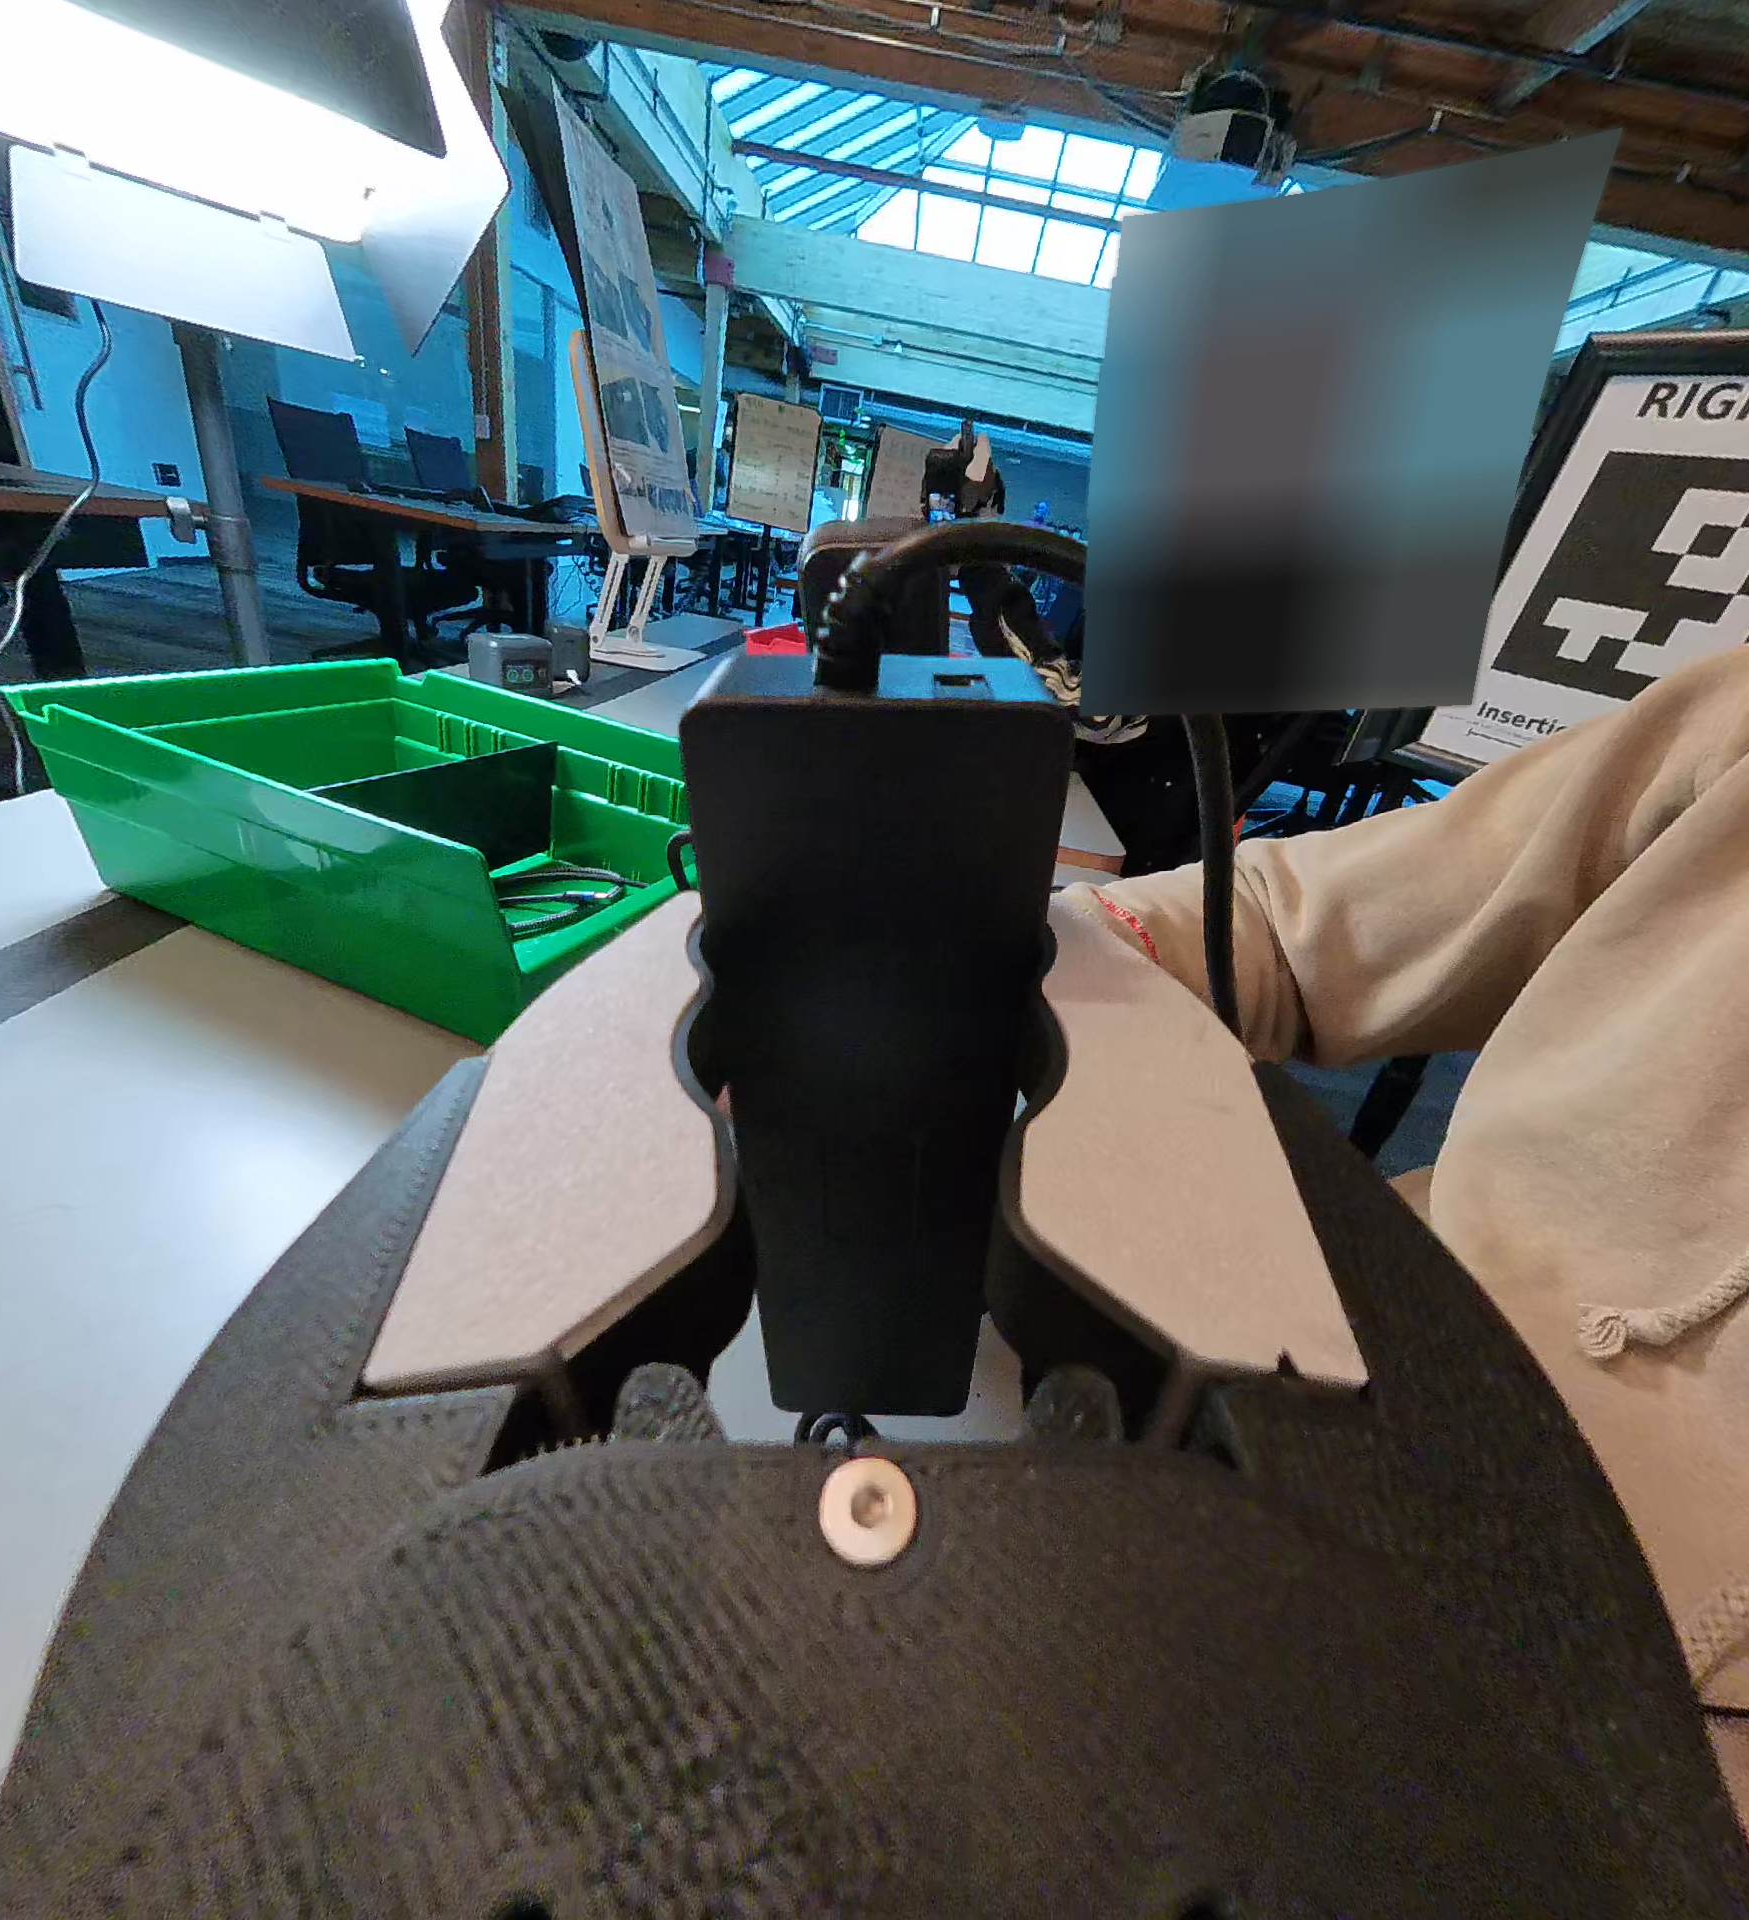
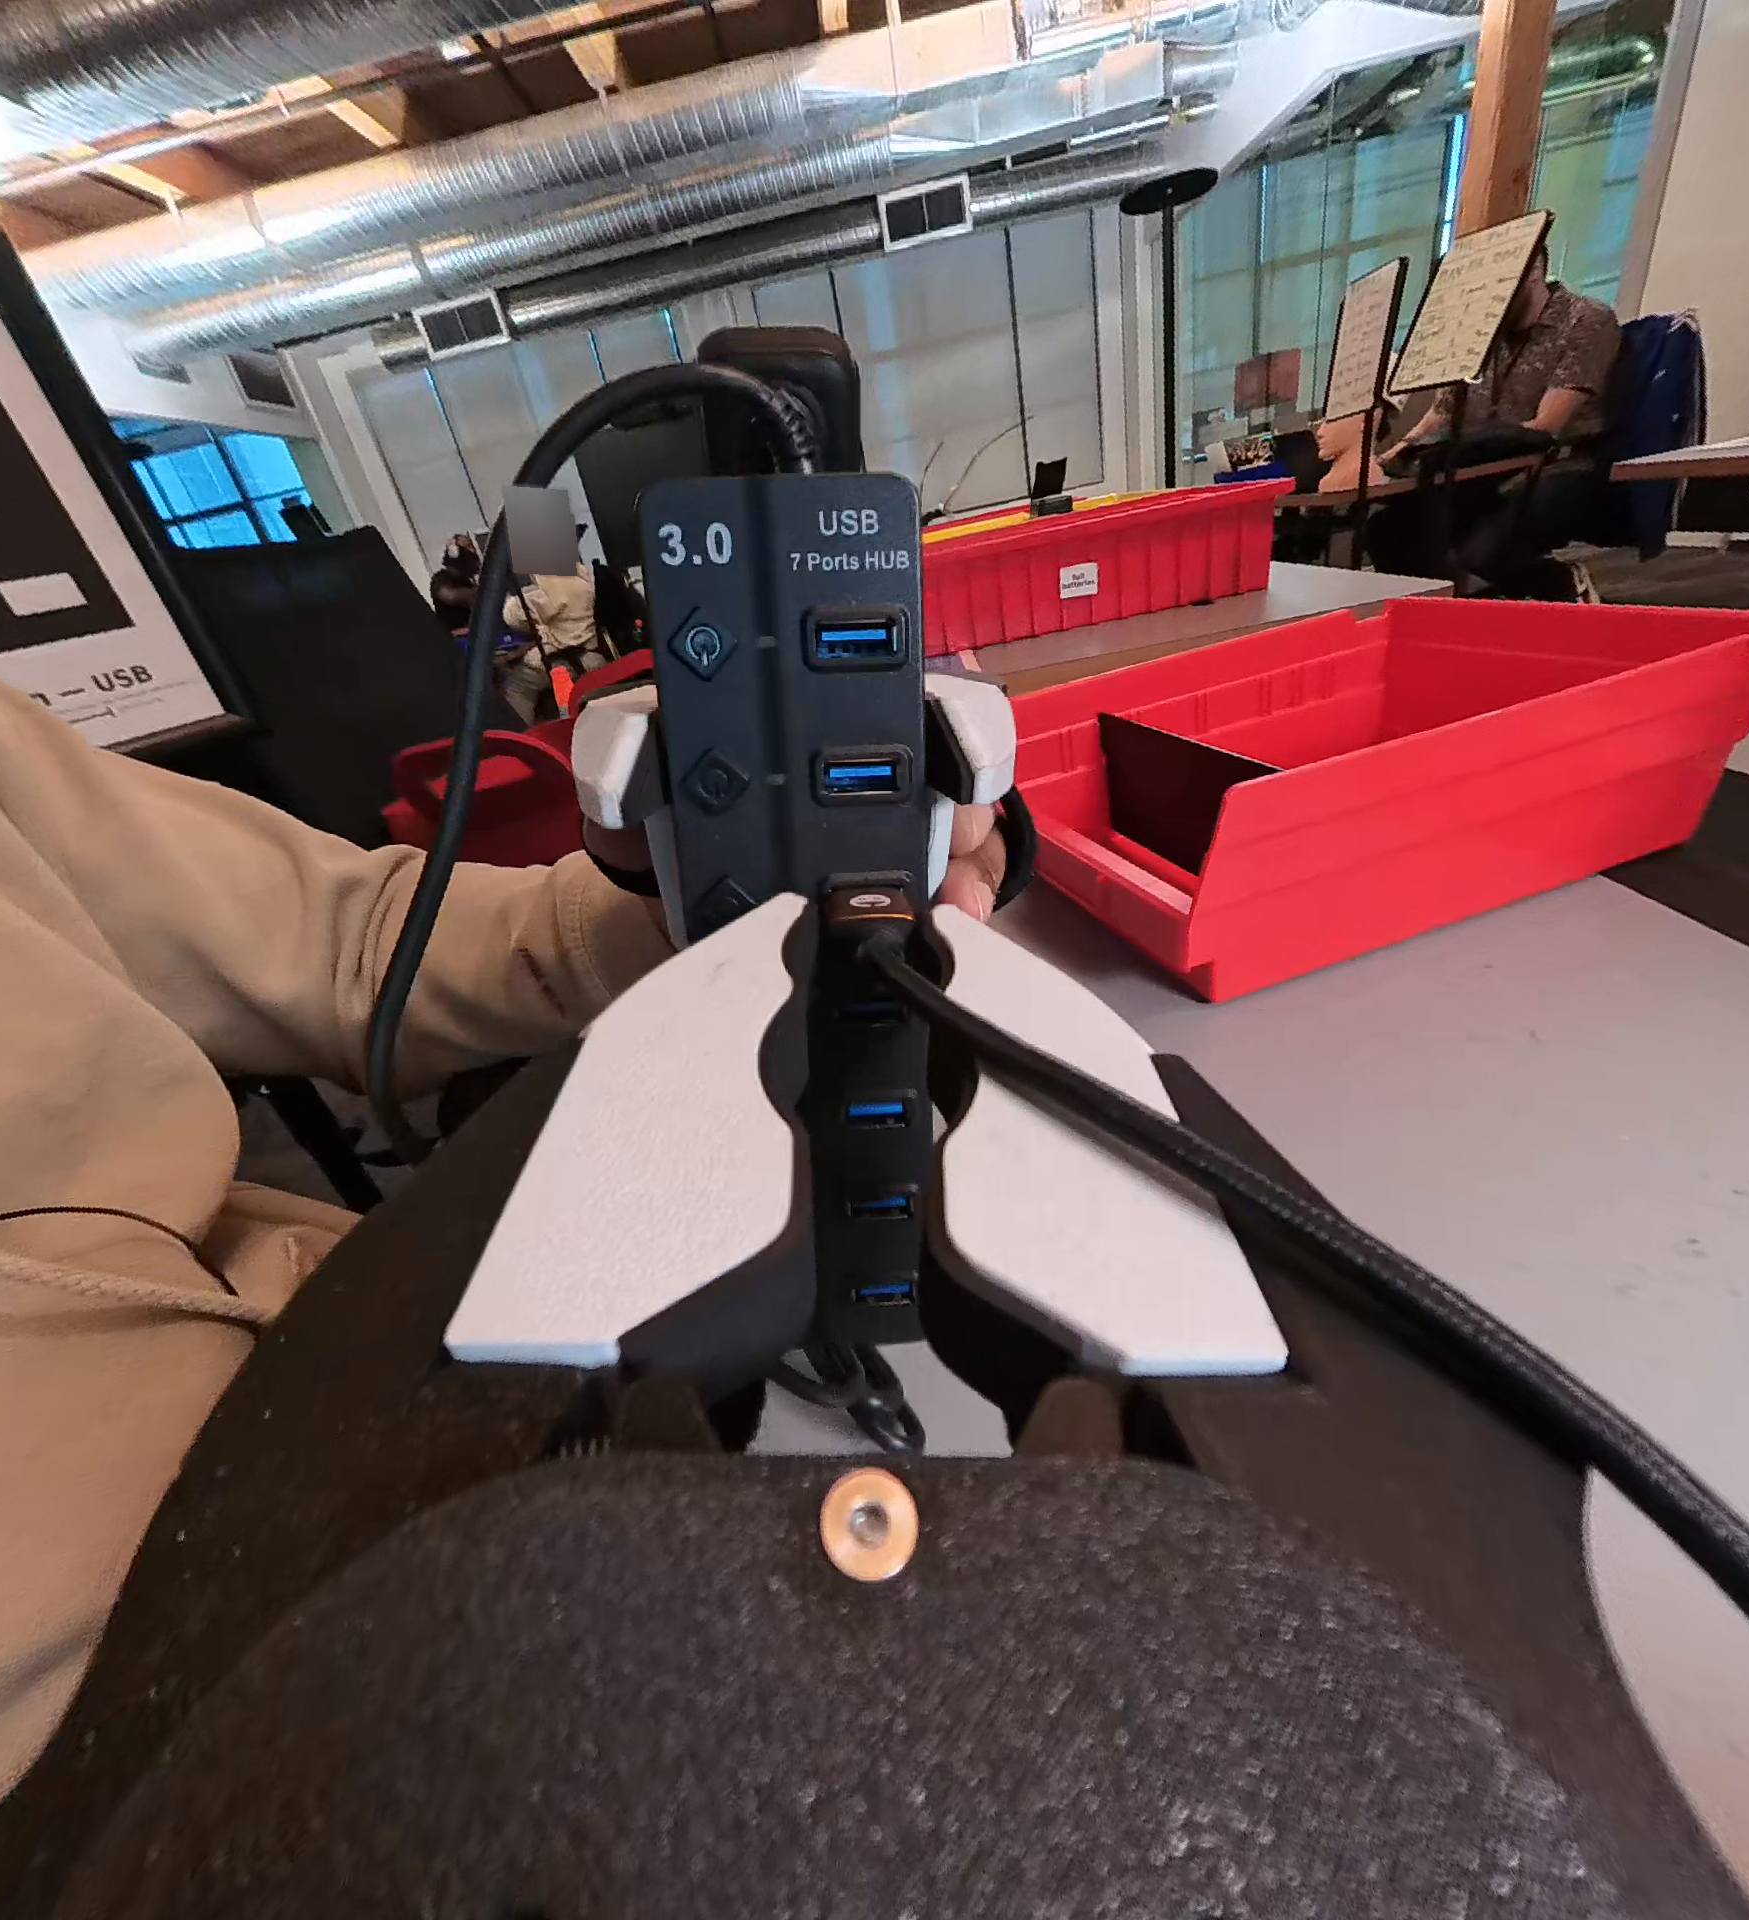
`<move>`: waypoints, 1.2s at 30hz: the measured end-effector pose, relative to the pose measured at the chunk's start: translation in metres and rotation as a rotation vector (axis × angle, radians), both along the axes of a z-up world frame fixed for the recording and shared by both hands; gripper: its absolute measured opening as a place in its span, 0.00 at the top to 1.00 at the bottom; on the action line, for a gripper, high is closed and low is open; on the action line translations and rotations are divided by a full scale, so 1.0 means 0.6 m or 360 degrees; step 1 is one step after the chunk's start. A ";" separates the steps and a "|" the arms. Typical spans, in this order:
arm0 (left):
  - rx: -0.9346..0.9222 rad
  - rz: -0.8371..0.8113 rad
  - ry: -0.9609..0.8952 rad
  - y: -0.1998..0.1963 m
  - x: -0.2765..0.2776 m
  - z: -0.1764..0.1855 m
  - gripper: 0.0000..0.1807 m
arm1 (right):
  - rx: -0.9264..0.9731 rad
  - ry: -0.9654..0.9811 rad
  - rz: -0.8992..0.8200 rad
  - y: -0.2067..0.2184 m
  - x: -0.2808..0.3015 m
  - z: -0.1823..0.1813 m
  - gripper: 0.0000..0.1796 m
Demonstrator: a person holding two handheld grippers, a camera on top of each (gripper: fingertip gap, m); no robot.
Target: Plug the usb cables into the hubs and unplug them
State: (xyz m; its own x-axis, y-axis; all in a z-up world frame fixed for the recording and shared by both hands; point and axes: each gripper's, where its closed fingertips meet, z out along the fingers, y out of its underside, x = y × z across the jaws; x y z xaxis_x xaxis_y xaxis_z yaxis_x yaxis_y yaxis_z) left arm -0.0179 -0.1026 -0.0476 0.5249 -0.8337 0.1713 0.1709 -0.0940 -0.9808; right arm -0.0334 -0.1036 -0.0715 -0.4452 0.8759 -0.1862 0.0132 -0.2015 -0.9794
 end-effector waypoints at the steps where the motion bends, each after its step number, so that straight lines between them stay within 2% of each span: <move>1: -0.0004 0.0004 0.0005 0.000 0.000 -0.001 0.70 | -0.0013 0.0008 0.0001 0.001 0.000 0.002 0.89; 10: 0.0040 -0.0062 0.0011 -0.010 0.009 0.000 0.70 | 0.0001 0.0060 0.0029 -0.002 0.009 0.009 0.91; 12: 0.0014 -0.0123 0.0052 -0.015 0.017 -0.008 0.62 | 0.0000 0.0090 0.0038 -0.003 0.011 0.015 0.91; 14: 0.0020 -0.0137 0.0139 -0.017 0.027 -0.023 0.62 | -0.0021 0.0121 0.0046 -0.003 0.014 0.020 0.91; 22: 0.0043 -0.0035 0.0317 -0.011 0.029 -0.033 0.66 | 0.0026 0.0126 0.0041 -0.004 0.015 0.024 0.91; 30: 0.0035 0.0002 0.0225 -0.009 0.028 -0.006 0.68 | 0.0034 0.0222 0.0002 0.001 0.020 0.052 0.91; 32: 0.0013 0.0106 0.0126 0.000 -0.005 0.005 0.68 | -0.0180 0.0409 -0.0083 0.050 0.049 0.099 0.92; 34: -0.0044 0.0224 0.0019 0.009 -0.068 0.014 0.69 | -0.0059 0.0430 -0.0206 0.102 0.080 0.123 0.92; 36: -0.0071 0.0344 0.0037 0.017 -0.109 0.012 0.68 | 0.0036 0.0272 -0.0254 0.129 0.090 0.122 0.92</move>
